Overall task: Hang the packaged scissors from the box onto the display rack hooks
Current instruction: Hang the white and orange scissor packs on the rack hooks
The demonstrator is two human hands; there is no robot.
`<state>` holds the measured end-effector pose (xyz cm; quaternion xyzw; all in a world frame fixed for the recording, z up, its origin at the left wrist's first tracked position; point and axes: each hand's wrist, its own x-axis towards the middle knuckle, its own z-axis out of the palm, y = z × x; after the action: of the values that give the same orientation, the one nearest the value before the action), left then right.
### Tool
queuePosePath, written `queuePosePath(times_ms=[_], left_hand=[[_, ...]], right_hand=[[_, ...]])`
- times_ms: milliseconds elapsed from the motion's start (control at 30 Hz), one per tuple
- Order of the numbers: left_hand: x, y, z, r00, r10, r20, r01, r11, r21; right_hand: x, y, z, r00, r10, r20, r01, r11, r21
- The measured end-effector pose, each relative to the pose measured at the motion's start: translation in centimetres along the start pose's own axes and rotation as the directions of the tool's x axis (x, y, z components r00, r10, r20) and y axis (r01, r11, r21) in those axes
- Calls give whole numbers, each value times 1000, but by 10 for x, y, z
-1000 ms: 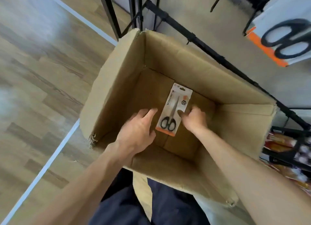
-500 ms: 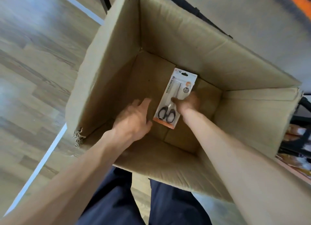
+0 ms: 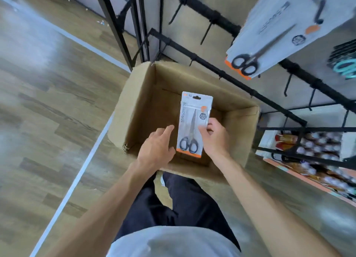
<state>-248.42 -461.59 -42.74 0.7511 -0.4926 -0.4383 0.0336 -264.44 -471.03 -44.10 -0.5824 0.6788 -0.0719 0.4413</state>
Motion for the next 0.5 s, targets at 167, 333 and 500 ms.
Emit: queuePosePath(times_ms=[167, 333, 500], left_hand=[[-51, 53, -76, 977, 181, -112, -180, 983, 19], [-71, 101, -139, 858, 420, -295, -407, 907, 107], [-76, 109, -168, 825, 512, -238, -446, 849, 282]], right_hand=[[-50, -73, -53, 993, -109, -35, 114, 980, 165], [-78, -109, -106, 964, -213, -162, 247, 941, 232], [-86, -116, -146, 936, -250, -248, 297, 939, 173]])
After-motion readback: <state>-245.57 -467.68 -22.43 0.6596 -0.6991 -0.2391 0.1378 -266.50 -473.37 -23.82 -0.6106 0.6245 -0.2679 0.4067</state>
